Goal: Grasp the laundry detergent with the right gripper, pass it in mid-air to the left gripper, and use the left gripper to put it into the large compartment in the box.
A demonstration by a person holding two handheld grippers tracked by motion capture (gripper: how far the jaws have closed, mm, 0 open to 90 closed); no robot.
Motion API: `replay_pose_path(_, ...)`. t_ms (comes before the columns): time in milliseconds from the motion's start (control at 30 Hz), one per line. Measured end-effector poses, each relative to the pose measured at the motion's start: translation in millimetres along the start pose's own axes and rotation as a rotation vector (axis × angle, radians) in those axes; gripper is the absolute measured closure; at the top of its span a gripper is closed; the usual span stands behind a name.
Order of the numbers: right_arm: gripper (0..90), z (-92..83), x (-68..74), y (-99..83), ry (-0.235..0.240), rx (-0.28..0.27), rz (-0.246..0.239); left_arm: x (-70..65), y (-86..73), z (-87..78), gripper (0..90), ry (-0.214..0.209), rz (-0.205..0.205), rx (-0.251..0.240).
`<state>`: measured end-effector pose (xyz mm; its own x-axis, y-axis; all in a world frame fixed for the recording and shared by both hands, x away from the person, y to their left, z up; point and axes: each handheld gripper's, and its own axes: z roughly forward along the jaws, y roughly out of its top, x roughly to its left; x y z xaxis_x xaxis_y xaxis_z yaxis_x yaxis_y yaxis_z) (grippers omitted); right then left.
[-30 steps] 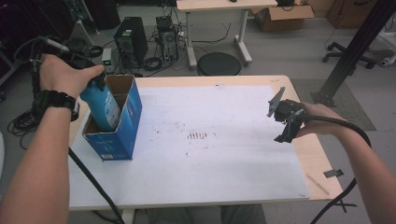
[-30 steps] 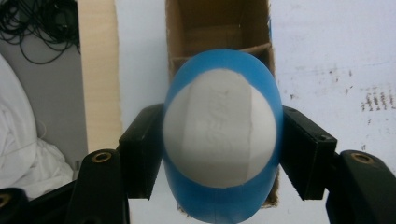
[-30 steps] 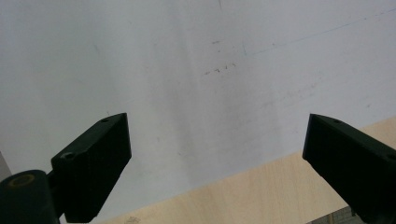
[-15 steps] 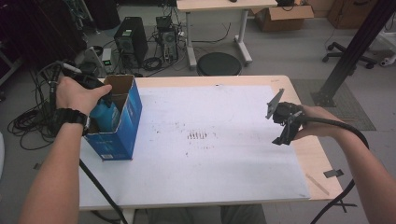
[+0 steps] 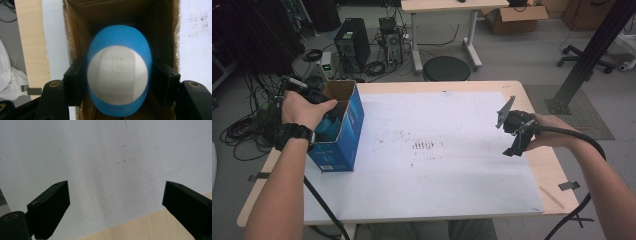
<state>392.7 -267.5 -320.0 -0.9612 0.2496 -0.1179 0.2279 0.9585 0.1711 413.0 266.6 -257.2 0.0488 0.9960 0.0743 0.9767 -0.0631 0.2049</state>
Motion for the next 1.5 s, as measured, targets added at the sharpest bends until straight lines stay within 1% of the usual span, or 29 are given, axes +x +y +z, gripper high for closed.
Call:
replay_pose_path(167,7.4,1.9,-0.1,-1.4,0.005,0.004,0.005,0.0,-0.8,8.3,38.3,0.006,-0.001,0.010)
replay_pose_path(667,7.5,5.2,0.8,-0.6,0.013,0.003,0.004,-6.2,0.7,10.4,37.9,0.024,0.019,0.019)
replay_pose_path(800,7.5,4.6,1.0,-1.0,0.012,0.004,0.005,-7.1,0.6,10.6,37.7,0.021,0.023,0.020)
replay_pose_path(833,7.5,4.1,0.8,-1.4,0.012,0.002,0.006,-7.2,0.4,10.4,37.5,0.012,0.021,0.019)
replay_pose_path(967,7.5,3.7,1.1,-1.6,0.012,0.004,0.007,-7.9,0.3,10.2,37.3,0.007,0.028,0.020)
replay_pose_path(1067,7.5,4.0,1.4,-1.6,0.014,0.004,0.006,-9.8,0.3,9.4,36.6,0.004,0.031,0.027)
replay_pose_path(1200,7.4,4.1,1.9,-1.4,0.016,0.002,0.004,-10.2,-0.2,5.1,34.3,0.008,0.035,0.024)
replay_pose_path(1333,7.3,3.9,2.2,-1.4,0.015,0.003,0.003,-10.6,-0.7,0.1,33.3,0.010,0.034,0.010)
replay_pose_path(1367,7.3,3.3,2.4,-1.3,0.015,0.001,0.004,-10.3,-0.7,-4.0,32.2,0.021,0.037,0.010)
replay_pose_path(1500,7.2,1.4,3.1,-0.7,0.016,0.000,0.000,-9.0,-1.1,-13.8,31.2,0.024,0.043,0.004)
